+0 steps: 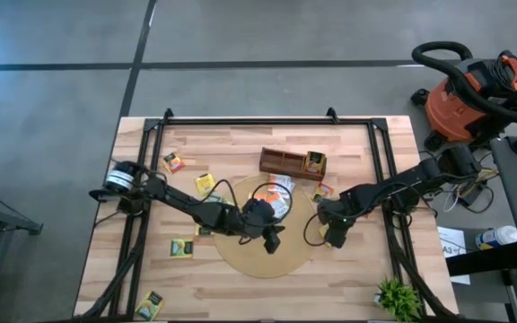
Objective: Pick & Place Tea
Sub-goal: Put the lemon tea bag into the middle section of the wooden organizer
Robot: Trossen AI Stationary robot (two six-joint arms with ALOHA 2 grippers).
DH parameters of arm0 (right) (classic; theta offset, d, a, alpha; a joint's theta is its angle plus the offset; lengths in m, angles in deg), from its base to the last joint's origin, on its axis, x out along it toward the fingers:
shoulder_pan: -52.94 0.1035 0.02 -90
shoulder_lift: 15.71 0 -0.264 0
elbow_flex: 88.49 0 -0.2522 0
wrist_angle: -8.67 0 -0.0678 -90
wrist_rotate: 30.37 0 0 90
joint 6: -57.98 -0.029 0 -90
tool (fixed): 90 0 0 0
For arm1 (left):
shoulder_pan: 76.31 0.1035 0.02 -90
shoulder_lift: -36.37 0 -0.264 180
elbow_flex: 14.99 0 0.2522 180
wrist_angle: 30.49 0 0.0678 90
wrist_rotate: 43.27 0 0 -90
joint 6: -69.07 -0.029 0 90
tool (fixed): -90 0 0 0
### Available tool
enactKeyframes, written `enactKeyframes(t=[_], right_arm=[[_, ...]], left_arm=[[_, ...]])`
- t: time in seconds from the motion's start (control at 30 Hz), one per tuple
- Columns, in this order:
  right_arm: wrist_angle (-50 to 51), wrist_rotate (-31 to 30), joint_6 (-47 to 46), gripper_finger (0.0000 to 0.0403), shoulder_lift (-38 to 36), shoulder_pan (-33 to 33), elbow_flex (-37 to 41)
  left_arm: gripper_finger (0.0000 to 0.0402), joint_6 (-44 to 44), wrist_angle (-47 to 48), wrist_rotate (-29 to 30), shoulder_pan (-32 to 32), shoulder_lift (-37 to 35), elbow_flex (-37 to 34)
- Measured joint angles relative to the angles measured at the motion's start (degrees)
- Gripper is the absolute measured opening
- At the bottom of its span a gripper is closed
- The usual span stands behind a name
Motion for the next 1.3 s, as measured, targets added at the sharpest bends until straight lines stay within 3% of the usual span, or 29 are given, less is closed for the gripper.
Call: enactKeyframes(t=[0.2,0.37,0.53,0.97,1.13,1.3], right_arm=[[-5.62,-0.07,-0.49,0.0059,0.04,-2.34,0.57],[-6.29,0.04,-1.28,0.0059,0.09,-3.21,1.17],[-4.52,2.57,-1.73,0.0059,-1.72,-2.72,1.31],[2.27,2.59,-7.99,0.0059,-16.17,2.63,2.27],[0.64,2.59,-10.86,0.0059,-15.84,4.9,6.41],[-7.4,2.98,-12.83,0.0059,-14.36,5.53,9.71]], left_arm=[[0.0126,-8.19,0.21,-1.63,0.74,6.36,7.6],[0.0126,-8.58,3.35,-6.21,1.21,13.92,15.46],[0.0126,-9.19,3.03,-8.08,1.98,16.96,19.33],[0.0126,-7.25,2.17,-11.36,3.2,20.29,20.29],[0.0126,-6.93,0.85,-11.49,3.5,20.36,20.46],[0.0126,-6.51,0.82,-12.1,4.29,20.36,20.24]])
